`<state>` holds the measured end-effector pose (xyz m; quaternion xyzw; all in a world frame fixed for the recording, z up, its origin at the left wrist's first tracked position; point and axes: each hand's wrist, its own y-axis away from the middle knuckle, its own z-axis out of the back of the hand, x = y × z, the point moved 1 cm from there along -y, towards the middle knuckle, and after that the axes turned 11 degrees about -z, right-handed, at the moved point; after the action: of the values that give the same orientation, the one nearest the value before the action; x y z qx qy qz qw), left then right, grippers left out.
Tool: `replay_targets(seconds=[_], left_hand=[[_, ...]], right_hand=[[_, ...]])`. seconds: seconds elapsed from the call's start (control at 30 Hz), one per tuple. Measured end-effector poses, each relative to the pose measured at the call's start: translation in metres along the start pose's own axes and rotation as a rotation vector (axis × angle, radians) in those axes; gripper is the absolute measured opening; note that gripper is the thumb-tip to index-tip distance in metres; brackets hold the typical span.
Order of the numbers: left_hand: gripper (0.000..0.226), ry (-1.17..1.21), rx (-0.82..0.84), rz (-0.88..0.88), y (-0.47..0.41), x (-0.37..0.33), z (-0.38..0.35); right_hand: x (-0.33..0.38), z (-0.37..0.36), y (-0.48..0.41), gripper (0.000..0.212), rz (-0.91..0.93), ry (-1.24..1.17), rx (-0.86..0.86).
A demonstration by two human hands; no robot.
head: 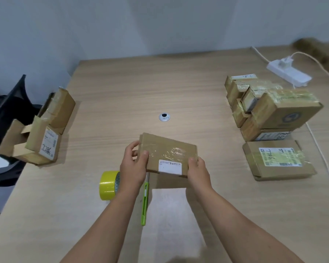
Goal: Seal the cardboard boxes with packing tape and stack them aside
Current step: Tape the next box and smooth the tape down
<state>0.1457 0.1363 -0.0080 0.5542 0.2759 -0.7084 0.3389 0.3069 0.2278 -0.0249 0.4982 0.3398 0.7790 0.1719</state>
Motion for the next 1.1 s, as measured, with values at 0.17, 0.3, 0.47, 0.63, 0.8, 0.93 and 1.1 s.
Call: replay_targets(seconds=[0.17,0.3,0.47,0.63,0.8,0.93,1.1], left_hand=[[0.032,0.168,-0.063,0.180,0.015,0.020,-0.010],[0.031,0.123,-0.051,0.228,0.023,0.029,-0.017],[0.046,-0.061,-0.035,0.223,0.034,0.031,-0.027],[0.050,-0.097,0.000,0.252,0.046,0.025,-0.056],[0.053,-0.052,0.009,0.299,0.070,0.010,-0.105],[0.022,-0.061,0.064,0.290,0.089,-0.005,-0.152],[0.043,-0.072,0.127,0.281,0.100,-0.024,-0.211]], right_hand=[[-0.009,0.003,0.005,0.033,0.050,-0.108,-0.092],[-0.008,0.019,0.005,0.031,0.127,-0.009,-0.140],[-0.008,0.043,-0.002,0.042,0.200,0.123,-0.126],[-0.013,0.073,-0.016,0.044,0.225,0.192,-0.131],[-0.018,0.124,-0.036,0.040,0.147,0.200,-0.203],[-0.023,0.169,-0.054,0.044,0.136,0.210,-0.235],[-0.024,0.224,-0.079,0.047,0.099,0.196,-0.318]])
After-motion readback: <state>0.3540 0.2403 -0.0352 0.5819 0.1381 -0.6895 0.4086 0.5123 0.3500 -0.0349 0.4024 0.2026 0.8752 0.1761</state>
